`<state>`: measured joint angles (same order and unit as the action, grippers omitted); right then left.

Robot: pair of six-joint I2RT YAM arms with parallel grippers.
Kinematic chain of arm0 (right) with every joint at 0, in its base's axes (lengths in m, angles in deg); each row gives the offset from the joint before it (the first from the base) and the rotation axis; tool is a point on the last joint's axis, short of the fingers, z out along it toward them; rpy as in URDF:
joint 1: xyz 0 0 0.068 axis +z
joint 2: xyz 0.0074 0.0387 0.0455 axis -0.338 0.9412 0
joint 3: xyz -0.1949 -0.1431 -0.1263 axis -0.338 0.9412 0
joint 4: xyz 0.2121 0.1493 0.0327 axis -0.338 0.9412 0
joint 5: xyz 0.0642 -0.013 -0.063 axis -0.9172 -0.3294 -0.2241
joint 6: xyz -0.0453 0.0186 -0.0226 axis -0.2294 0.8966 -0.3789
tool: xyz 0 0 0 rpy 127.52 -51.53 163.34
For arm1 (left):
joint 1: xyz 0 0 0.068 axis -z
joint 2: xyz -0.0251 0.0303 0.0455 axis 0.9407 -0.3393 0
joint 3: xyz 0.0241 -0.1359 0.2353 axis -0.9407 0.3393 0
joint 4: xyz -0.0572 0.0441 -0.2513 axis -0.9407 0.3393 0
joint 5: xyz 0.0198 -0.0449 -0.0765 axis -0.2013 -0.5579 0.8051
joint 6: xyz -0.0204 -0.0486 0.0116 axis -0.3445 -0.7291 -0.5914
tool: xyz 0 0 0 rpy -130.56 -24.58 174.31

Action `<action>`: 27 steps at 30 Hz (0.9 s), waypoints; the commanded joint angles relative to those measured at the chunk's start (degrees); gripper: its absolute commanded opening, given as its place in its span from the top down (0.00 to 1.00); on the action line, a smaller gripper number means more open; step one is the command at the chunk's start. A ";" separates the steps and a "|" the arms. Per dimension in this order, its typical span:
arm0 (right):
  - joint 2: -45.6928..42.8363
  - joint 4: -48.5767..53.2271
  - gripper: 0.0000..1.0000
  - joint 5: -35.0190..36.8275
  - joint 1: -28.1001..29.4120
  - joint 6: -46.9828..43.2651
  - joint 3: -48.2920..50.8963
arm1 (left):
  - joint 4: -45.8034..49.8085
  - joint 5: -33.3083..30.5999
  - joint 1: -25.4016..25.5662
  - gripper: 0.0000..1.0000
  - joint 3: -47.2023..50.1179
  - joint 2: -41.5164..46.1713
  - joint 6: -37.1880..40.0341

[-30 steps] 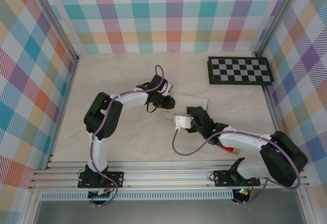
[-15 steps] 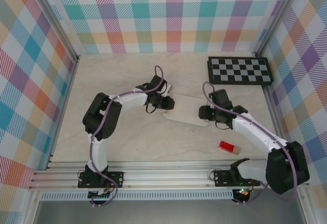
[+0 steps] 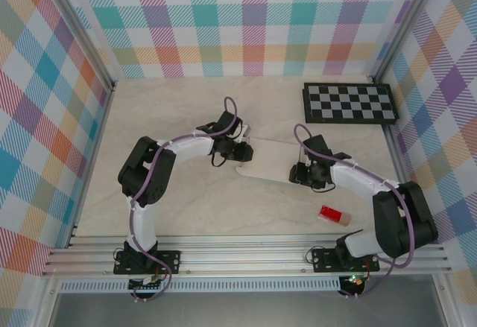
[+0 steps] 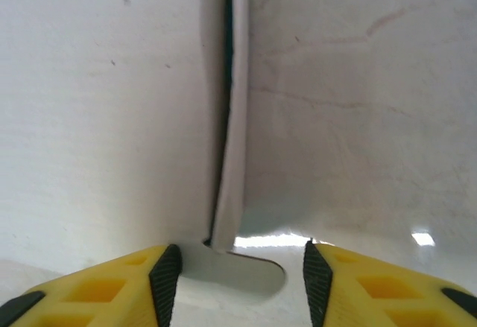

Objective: Fold the paper box

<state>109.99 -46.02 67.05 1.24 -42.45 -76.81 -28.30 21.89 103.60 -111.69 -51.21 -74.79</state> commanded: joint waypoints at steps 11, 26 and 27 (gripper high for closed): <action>7.17 -2.77 0.62 3.06 -0.11 0.23 -3.48 | 7.69 -4.71 -0.85 0.57 -1.21 2.08 1.61; 6.48 -1.18 0.61 2.82 -0.10 1.87 -4.81 | 2.20 -10.57 2.91 0.52 14.73 24.69 -13.65; 6.57 -1.15 0.61 2.82 -0.06 1.69 -4.97 | 1.47 -11.32 3.65 0.51 14.79 24.26 -13.80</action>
<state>115.41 -48.80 68.36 1.20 -41.73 -81.12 -23.01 11.95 104.99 -99.75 -25.82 -83.16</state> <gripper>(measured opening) 0.388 0.484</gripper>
